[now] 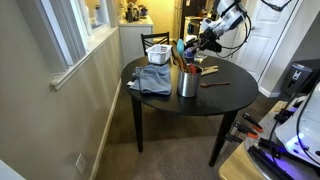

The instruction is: Put the blue ladle inside the silver tin

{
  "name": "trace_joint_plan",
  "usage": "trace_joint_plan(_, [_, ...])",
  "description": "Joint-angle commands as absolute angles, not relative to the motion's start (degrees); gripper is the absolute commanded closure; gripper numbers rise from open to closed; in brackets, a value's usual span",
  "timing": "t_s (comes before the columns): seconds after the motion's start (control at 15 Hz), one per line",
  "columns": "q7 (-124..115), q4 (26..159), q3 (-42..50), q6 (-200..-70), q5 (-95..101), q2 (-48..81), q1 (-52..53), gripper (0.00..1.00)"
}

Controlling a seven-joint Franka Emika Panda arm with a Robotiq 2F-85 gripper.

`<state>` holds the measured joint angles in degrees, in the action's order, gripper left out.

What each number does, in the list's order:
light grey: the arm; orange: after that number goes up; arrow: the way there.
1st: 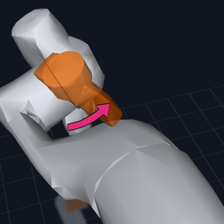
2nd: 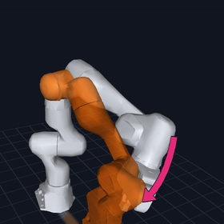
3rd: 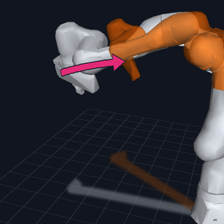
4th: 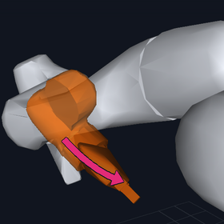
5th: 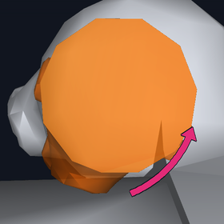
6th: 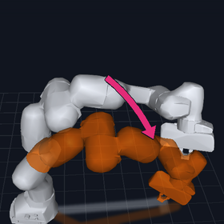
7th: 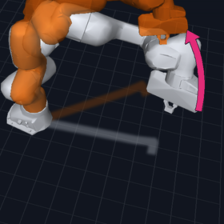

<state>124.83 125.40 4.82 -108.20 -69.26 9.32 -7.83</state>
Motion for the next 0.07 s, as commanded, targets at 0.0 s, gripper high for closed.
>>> trace_joint_plan(0.0, [124.77,125.3,5.28,-108.03,-69.2,9.34,-7.47,0.0])
